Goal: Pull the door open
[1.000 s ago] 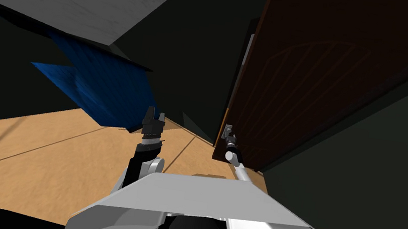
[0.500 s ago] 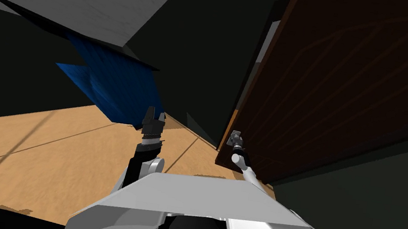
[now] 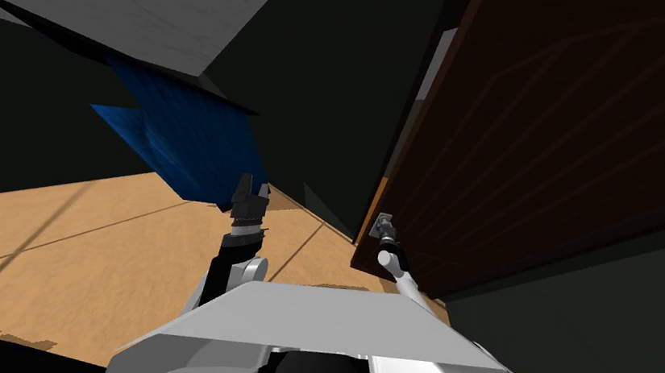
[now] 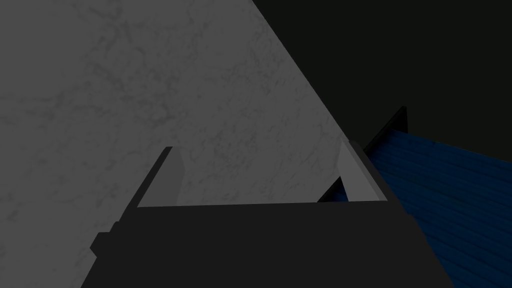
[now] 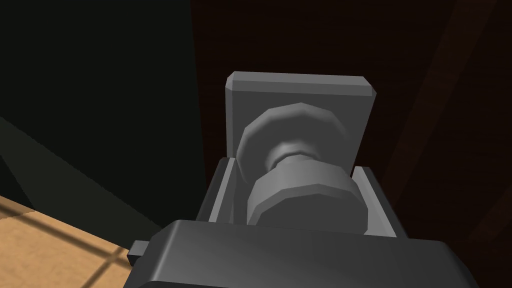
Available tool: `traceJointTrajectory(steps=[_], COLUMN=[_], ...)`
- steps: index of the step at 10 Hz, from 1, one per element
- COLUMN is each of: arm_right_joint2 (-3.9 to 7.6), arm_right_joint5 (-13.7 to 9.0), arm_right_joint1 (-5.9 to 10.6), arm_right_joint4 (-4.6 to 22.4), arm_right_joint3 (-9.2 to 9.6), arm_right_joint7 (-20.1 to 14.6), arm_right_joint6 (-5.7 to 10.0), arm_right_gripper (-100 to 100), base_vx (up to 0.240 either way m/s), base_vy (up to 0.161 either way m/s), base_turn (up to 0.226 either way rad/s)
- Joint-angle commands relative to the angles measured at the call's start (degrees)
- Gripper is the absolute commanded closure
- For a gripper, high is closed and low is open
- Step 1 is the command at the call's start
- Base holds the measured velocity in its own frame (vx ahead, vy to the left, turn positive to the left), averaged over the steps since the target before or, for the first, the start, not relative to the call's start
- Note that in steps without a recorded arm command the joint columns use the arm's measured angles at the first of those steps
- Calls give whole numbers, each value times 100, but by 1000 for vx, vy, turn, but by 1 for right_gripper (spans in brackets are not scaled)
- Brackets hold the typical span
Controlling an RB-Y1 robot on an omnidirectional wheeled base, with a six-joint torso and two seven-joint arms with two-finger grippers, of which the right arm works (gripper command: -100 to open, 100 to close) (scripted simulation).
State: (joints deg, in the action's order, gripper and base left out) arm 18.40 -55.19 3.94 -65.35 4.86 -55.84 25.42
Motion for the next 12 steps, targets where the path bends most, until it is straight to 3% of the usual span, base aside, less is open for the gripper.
traceJointTrajectory(steps=[1,2,3,12], arm_right_joint2=[-15,-15,135,904], arm_right_joint5=[-1,-1,-18,-113], arm_right_joint1=[4,4,-64,-398], arm_right_joint4=[-10,-10,-56,-385], arm_right_joint3=[8,8,110,723], arm_right_joint7=[-5,-5,-147,-963], arm_right_joint6=[8,8,16,121], arm_right_gripper=[100,100,100,100], base_vx=[-5,0,-122,-218], base_vy=[3,0,-37,-78], base_turn=[-4,0,175,182])
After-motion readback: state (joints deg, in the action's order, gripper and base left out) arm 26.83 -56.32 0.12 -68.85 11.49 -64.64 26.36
